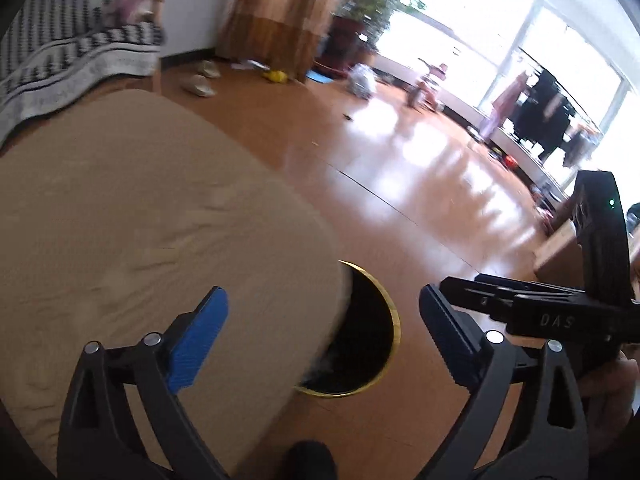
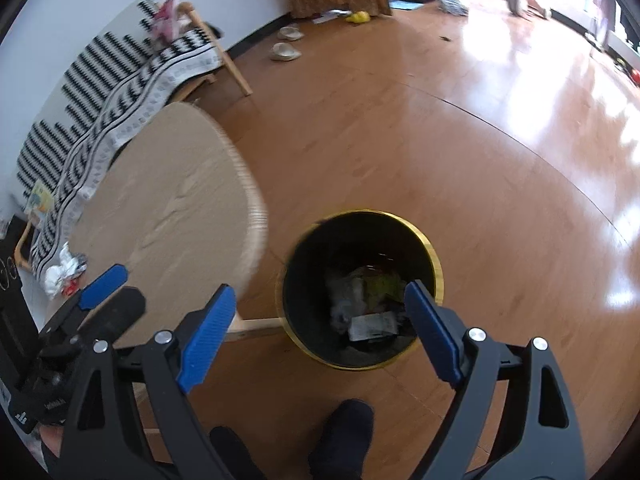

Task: Collect trash
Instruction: 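Carry both items over the bin and open both tools to drop them, then grasp the blue-white wipes packet with the left tool while the right tool grasps white tissue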

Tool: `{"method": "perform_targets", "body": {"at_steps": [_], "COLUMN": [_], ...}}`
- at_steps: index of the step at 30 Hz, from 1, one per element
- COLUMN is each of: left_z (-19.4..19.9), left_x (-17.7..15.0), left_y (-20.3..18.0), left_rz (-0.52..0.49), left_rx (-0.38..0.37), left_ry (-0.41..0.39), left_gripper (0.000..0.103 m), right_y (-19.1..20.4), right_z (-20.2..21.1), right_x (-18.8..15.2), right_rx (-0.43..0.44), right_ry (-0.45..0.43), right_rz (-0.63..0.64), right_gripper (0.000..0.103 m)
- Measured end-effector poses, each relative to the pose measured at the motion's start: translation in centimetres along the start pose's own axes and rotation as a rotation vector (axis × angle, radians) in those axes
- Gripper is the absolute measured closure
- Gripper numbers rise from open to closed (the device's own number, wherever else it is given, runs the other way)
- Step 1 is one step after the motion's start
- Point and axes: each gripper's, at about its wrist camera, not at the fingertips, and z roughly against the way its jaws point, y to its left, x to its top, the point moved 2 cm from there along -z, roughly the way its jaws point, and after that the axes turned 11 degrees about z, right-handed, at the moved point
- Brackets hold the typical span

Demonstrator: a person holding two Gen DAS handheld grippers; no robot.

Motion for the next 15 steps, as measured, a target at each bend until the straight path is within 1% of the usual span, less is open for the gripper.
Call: {"method": "perform_targets", "body": {"at_steps": [3,4,6,7,9,10,11,14,15], "left_z": [3.6,5.3,7.8,9.6,11.9,13.4,14.7,18.8,19.7], "left_x": [0.3,0.4,0.6,0.5,0.4,0.1,-0.1,-1.3,-1.7], "left_y": [4.0,5.8,8.7,11.1,14.1,16.1,17.8,23.3,24.6], "left_rz": [0.041,0.055,0.083,0.117,0.158,0.182,0.203,0.277,0.292], "left_rx": [0.062,0.102,0.156,0.206,0.262,0.303,0.336,0.44,0.461], "left_ry": [-0.05,-0.074,-0.116,-0.142,-0.164,-0.18,-0.196,-0.227,-0.233], "left_gripper": [0.009,0.009,0.008,0.008,0.008,0.008,0.008,0.008,0.008], "right_y": [4.6,5.9,10.1,11.7,16.6,18.5,21.5,27.7,29.7], "right_z": [-0.8,-1.1,-2.0,-2.3,-3.3,-3.7,-4.2,-5.2,-5.5], "right_x": [0.7,0.9,1.4,1.5,1.7,1.8,1.7,1.4,1.3], "right_rx": [0.044,0.056,0.093,0.104,0.144,0.155,0.179,0.223,0.238], "right_ry": [-0.003,-0.002,0.005,0.01,0.023,0.026,0.033,0.053,0.06], "right_rz": [0.074,0.094,0.151,0.174,0.25,0.277,0.321,0.408,0.436], "right_gripper": [0.019,0.019,0.019,0.019,0.019,0.019,0.019,0.019,0.019]}}
